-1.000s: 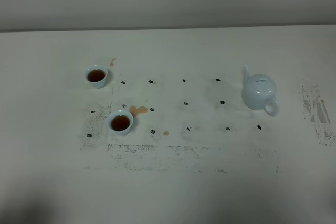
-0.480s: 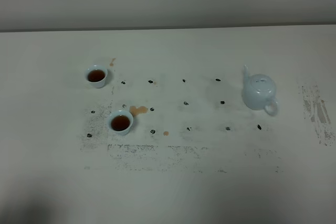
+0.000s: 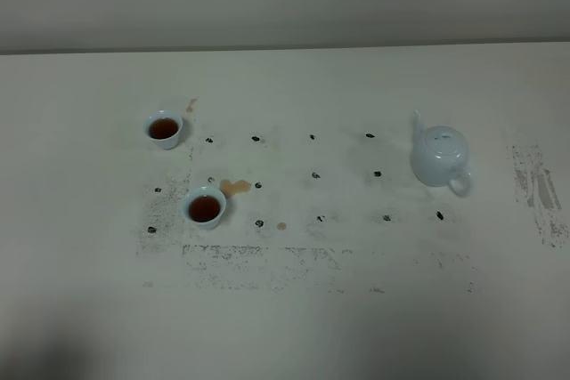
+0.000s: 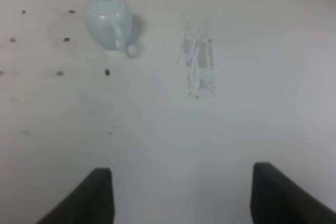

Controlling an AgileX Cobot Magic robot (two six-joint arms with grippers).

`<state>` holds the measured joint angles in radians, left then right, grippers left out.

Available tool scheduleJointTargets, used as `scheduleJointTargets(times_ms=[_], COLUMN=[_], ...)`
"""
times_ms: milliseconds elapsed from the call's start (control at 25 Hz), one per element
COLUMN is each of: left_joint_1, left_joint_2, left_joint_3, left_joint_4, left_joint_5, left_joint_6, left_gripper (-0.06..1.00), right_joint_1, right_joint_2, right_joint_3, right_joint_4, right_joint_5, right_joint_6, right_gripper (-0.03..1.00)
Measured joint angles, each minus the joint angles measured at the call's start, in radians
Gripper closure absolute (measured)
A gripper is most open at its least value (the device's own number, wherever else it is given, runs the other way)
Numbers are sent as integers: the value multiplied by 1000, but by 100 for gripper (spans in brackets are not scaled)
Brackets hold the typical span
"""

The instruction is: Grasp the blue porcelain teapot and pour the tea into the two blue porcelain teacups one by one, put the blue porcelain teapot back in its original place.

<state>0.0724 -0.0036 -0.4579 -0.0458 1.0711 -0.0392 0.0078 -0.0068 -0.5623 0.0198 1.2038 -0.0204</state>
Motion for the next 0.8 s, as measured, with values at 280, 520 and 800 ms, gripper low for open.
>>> scheduleJointTargets(times_ms=[280,520,800], left_joint_1=[0,0,0], left_joint_2=[0,0,0], left_joint_3=[0,0,0], left_joint_4=[0,0,0], left_joint_5=[0,0,0], left_joint_6=[0,0,0], left_gripper=[26,26,26], right_joint_1=[18,18,18], right_joint_2=[0,0,0], right_joint_3=[0,0,1], right_joint_4=[0,0,0], right_joint_5=[-1,-1,-1], right_joint_6=[2,2,2], right_gripper=[43,43,43])
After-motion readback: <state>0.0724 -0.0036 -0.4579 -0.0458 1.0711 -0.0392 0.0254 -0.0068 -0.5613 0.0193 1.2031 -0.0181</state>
